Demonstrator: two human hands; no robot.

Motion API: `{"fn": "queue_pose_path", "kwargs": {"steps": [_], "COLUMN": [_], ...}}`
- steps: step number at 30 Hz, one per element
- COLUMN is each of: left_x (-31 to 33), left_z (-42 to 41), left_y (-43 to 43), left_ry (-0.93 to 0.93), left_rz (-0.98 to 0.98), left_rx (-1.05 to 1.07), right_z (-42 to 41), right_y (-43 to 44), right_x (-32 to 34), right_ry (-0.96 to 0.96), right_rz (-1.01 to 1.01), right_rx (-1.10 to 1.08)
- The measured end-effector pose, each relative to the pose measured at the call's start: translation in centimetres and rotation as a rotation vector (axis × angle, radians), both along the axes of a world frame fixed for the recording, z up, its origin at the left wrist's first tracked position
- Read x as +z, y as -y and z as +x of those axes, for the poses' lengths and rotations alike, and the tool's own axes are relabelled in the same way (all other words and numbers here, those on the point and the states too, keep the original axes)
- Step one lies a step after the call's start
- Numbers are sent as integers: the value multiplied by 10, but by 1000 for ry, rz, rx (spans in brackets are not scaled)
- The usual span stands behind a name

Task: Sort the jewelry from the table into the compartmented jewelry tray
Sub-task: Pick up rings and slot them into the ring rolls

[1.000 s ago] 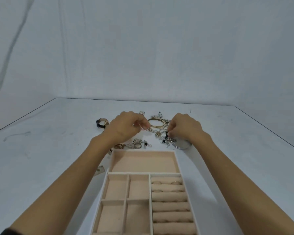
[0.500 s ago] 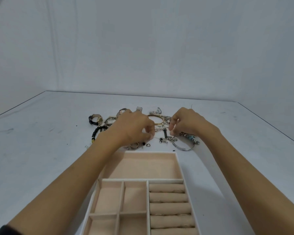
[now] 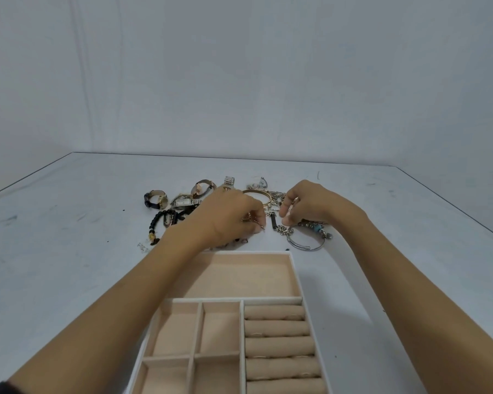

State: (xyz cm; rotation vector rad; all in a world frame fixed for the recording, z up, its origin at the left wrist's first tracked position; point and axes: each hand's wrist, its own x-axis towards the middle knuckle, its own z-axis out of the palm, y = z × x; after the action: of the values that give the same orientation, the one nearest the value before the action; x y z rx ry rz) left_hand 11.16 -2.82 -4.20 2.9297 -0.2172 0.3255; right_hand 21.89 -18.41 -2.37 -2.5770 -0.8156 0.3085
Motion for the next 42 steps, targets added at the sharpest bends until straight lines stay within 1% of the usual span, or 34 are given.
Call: {"fn": "queue_pose_path", "kwargs": {"steps": [3, 5, 7, 9, 15, 22, 28, 30, 33, 39, 42], "left_x": [-4, -4, -4, -3, -3, -1, 2, 3, 5, 12, 17], "left_z": [1, 1, 0, 0, 0, -4, -7, -8, -10, -10, -12], "left_y": [-5, -4, -4, -5, -9, -10, -11, -11, -10, -10, -9], "left_ry": [8, 15, 13, 22, 20, -37, -69, -97, -133, -62, 18], "left_rz": [-288, -440, -560, -621, -688, -809, -845, -903, -1058, -1111, -1024], "left_rx": [4, 31, 58, 84, 121, 161, 168, 157, 151, 171, 191], "right_z": [0, 0, 0, 1, 0, 0, 0, -1, 0, -1, -3], "right_y": [0, 0, 0, 0, 0, -1, -1, -3, -5, -4, -4], "right_x": [0, 0, 0, 0, 0, 0, 0, 0, 0, 0, 0], "right_ry": [0, -2, -2, -1, -3, 4, 9, 12, 34, 44, 78], "right_rz": [5, 5, 0, -1, 0, -4, -8, -12, -24, -17, -18], "right_rx": [0, -2, -4, -5, -8, -3, 6, 10, 12, 17, 25]}}
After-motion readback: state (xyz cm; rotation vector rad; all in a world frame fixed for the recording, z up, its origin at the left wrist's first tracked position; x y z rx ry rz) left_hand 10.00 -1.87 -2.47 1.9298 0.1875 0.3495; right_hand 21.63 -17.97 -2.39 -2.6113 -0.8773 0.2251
